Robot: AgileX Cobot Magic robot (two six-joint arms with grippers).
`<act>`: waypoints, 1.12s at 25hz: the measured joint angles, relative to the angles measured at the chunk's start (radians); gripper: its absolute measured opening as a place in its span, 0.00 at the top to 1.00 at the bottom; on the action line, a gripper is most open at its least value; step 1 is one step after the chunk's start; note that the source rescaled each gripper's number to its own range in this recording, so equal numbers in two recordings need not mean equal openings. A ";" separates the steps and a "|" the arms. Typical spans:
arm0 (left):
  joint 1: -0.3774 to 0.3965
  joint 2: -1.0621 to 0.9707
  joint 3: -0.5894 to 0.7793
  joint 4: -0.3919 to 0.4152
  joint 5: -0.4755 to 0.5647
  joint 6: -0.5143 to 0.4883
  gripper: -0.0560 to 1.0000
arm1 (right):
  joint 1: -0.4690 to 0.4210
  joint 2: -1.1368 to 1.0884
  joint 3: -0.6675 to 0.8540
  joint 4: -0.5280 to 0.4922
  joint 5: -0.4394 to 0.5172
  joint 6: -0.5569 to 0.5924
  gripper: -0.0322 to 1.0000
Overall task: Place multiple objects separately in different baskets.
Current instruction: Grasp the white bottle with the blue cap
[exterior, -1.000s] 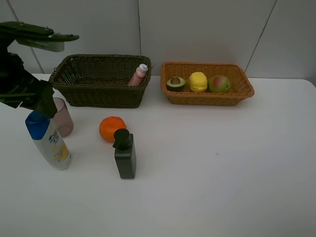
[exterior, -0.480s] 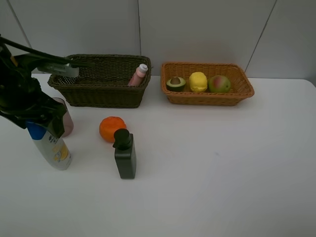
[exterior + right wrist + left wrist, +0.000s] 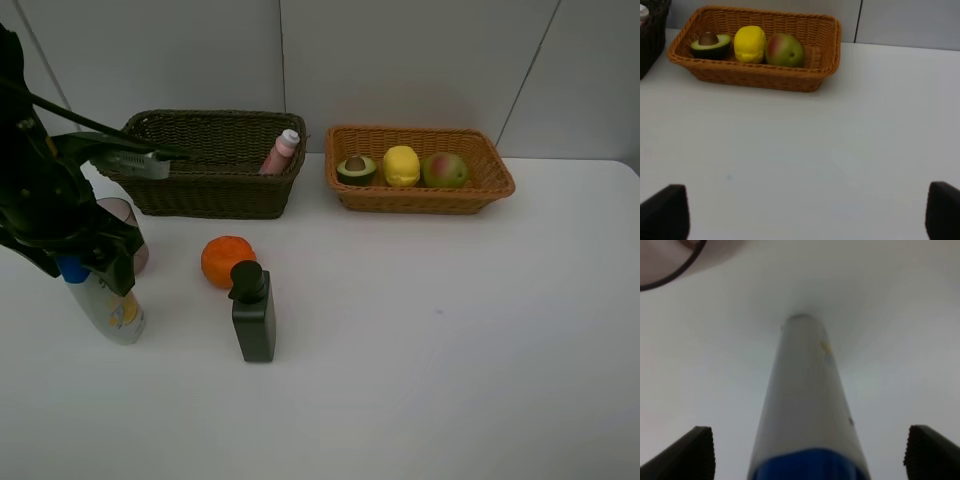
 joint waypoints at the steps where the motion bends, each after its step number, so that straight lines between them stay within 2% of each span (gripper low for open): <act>1: 0.000 0.008 0.000 0.000 0.000 0.000 0.00 | 0.000 0.000 0.000 0.000 0.000 0.000 0.00; 14: 0.000 0.036 0.007 0.000 -0.018 0.000 0.02 | 0.000 0.000 0.000 0.000 0.000 0.000 0.00; 16: 0.000 0.036 0.007 0.000 -0.022 0.000 0.07 | 0.000 0.000 0.000 0.000 0.000 0.000 0.00; 17: 0.000 0.036 0.007 0.000 -0.025 0.000 0.12 | 0.000 0.000 0.000 0.000 0.000 0.000 0.00; 21: 0.000 0.036 0.007 0.000 -0.039 0.000 0.49 | 0.000 0.000 0.000 0.000 0.000 0.000 0.00; 28: 0.000 0.036 0.007 0.000 -0.040 -0.001 0.49 | 0.000 0.000 0.000 0.000 0.000 0.000 0.00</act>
